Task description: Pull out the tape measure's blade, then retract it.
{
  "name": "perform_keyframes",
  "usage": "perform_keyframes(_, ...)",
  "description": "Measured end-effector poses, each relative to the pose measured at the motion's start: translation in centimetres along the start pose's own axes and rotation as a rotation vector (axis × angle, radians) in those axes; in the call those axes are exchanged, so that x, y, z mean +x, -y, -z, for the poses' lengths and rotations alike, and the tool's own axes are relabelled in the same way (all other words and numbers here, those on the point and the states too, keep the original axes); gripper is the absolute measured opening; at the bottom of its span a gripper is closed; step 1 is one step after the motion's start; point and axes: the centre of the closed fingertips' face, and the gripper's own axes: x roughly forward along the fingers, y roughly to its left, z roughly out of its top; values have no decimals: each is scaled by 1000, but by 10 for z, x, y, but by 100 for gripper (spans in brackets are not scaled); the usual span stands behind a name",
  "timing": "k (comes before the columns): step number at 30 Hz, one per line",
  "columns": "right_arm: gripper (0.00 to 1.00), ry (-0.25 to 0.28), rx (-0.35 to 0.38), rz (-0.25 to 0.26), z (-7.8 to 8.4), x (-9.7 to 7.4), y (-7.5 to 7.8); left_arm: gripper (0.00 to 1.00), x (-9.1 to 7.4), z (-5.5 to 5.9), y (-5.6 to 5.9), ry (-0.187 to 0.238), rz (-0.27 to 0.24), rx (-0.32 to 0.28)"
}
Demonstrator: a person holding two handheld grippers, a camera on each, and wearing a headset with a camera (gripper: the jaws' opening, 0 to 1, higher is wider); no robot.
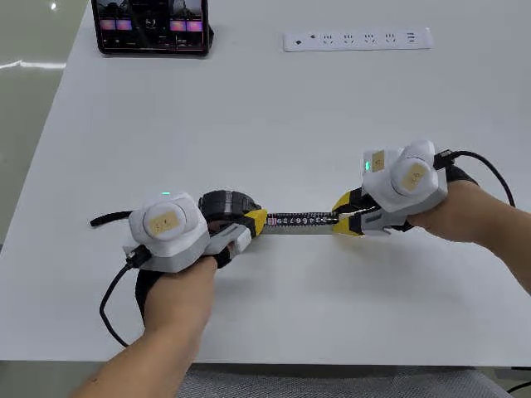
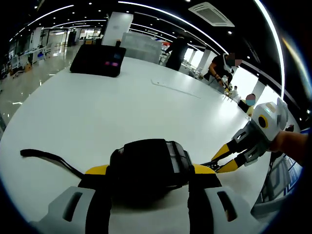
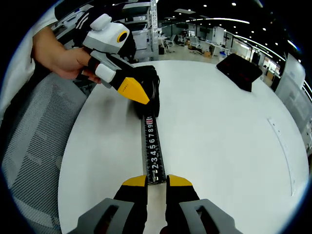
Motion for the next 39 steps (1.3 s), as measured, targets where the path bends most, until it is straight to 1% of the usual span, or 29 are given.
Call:
perform_keyframes(13, 10, 35, 11, -15, -16, 16, 0, 59, 0, 0, 0, 0, 6, -1)
perform_keyframes(26, 10, 69, 14, -35, -34, 33, -3, 59, 0, 0, 0, 1, 9, -1)
perform_keyframes(39, 10, 94, 22, -51, -46, 43, -5, 59, 0, 0, 0, 9, 11, 4)
